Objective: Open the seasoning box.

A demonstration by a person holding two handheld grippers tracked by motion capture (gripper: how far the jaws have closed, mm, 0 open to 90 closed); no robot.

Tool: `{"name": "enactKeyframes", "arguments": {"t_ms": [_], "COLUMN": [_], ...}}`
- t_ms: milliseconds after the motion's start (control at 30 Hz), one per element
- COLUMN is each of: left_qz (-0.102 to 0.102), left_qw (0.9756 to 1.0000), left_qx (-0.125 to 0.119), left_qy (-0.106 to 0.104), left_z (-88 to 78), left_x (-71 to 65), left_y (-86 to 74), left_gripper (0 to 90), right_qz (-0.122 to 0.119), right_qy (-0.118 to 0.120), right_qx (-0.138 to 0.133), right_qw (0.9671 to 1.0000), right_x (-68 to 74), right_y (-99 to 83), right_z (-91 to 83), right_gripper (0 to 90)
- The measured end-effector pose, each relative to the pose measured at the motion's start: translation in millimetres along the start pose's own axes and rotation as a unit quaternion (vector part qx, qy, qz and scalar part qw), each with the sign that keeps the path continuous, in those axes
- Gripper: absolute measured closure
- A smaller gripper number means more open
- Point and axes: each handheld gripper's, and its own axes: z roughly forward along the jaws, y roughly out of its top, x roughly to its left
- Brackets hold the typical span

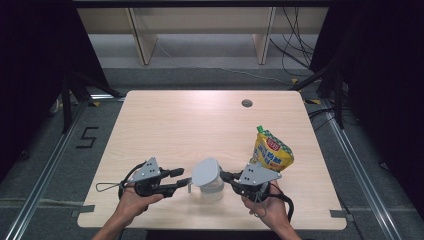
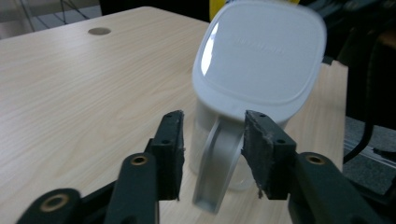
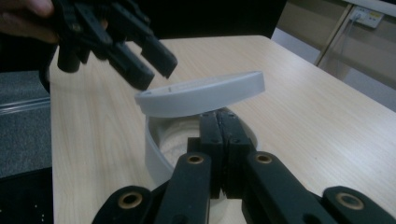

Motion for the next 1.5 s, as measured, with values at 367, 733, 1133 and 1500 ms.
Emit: {"name": "enactKeyframes", "arguments": {"t_ms": [367, 733, 1133, 1500], "left_qz": [-0.013, -0.009, -0.014, -0.028], "left_qw": [0.9998, 0.9998, 0.9991, 0.9964], "left_qx": [0.007, 0.012, 0.022, 0.034], "left_qy": [0.012, 0.013, 0.035, 0.073], "left_z": [-2.2, -6.9, -9.6, -14.2], "left_x": [2.8, 3.4, 4.1, -0.3], "left_y": [-19.4, -26.1, -27.7, -33.0], "left_gripper": [35.9, 33.2, 30.4, 24.2], "right_qz": [-0.026, -0.043, -0.023, 0.023], "right_qy": [0.014, 0.040, 0.019, -0.002], "right_qx": [-0.022, -0.025, -0.030, -0.023], "right_qw": [0.9993, 0.9980, 0.9991, 0.9995], "right_x": [12.7, 27.9, 19.6, 2.3], "right_y": [27.0, 43.6, 29.8, -8.7], "right_z": [10.0, 27.4, 11.9, -6.4], "right_gripper": [89.7, 88.9, 80.9, 56.8]}}
